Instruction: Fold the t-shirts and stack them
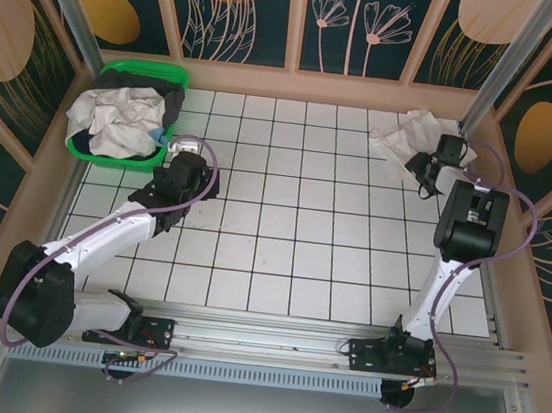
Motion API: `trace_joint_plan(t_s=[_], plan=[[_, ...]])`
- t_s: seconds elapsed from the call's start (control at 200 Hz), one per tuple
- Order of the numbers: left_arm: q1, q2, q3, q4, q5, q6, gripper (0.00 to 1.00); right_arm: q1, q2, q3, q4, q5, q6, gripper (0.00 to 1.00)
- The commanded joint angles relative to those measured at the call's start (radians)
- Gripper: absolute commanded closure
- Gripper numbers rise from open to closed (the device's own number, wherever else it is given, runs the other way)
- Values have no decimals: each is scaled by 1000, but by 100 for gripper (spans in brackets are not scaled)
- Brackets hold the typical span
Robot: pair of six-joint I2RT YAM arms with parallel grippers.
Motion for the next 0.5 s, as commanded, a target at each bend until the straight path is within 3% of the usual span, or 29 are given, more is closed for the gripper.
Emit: trace_joint_plan(t_s=[0.0,0.075,0.195,0.37,0.495], plan=[[7,2,8,8,-1,15,1,30,-8,-65,79,-152,79,36],[8,4,9,5,-3,18,1,55,-6,-73,92,-163,146,37],[9,5,9,5,-6,29,1,105,-13,-84,93,-69,298,39],[9,4,11,6,-1,39,2,137,9,-116,263,4,573,44],[9,3,8,9,-4,46,2,201,39,-71,308,104,681,45]])
